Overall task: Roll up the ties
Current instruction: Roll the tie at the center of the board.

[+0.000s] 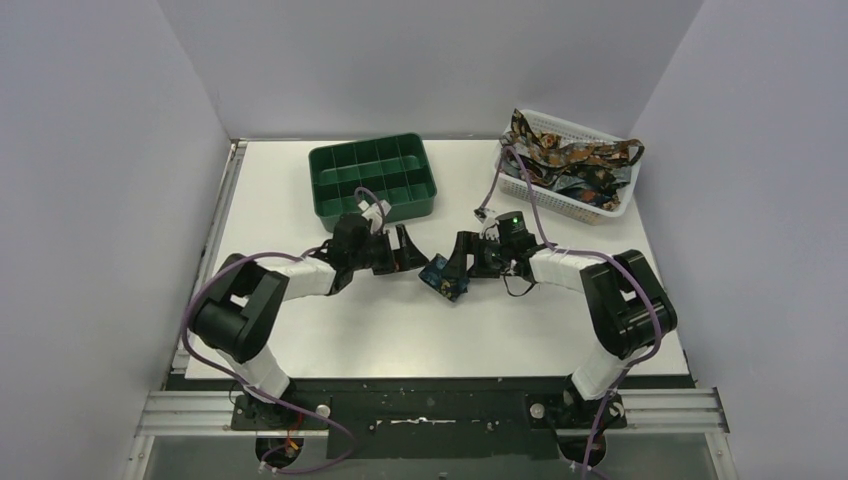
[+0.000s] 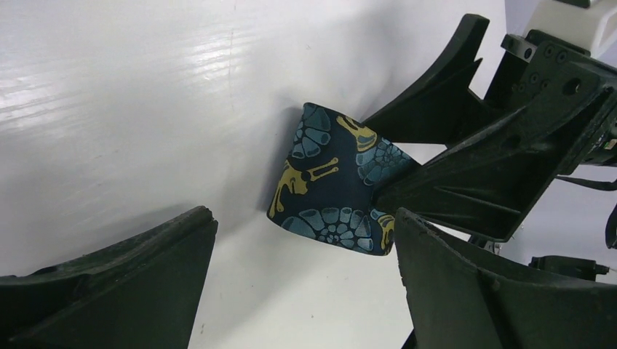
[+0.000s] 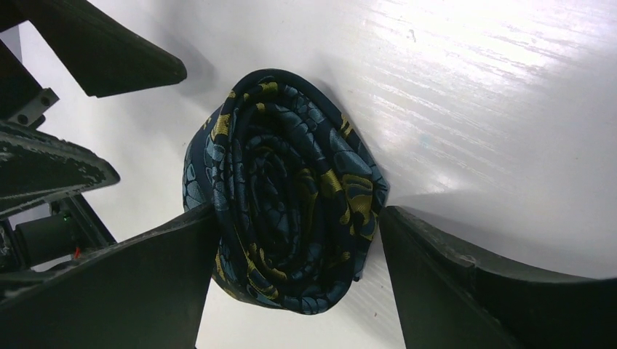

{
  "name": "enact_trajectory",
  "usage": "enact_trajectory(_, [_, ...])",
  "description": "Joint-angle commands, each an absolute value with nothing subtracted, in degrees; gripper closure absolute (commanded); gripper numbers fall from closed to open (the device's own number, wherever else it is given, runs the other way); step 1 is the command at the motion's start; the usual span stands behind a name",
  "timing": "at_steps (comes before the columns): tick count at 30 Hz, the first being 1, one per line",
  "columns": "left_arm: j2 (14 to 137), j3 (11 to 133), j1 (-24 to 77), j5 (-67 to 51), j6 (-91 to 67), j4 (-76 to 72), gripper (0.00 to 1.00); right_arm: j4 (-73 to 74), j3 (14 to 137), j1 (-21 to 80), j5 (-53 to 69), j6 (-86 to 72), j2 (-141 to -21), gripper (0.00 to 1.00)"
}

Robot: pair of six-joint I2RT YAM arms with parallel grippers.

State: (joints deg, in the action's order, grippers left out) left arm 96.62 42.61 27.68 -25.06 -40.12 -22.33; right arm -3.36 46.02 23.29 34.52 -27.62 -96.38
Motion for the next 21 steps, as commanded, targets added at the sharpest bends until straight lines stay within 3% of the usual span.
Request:
enact_trajectory(1, [98.2,43.1,28.7,-27.9,-39.8,-26.1,0.10,-6.2,45.2,23.1,35.5,-25.9,-97.1,0.20])
enact_trajectory(10, [101.5,42.9,30.8,-27.9,-41.5,-29.4,0.11,-11.0,40.3,20.1,39.4,-27.2,-96.9,0.29])
enact_trajectory(21, [105.9,44.4,32.3,-33.7,-41.9,-33.2,0.12,-14.1,36.9,18.0,41.7,-25.8,-97.8,0.31])
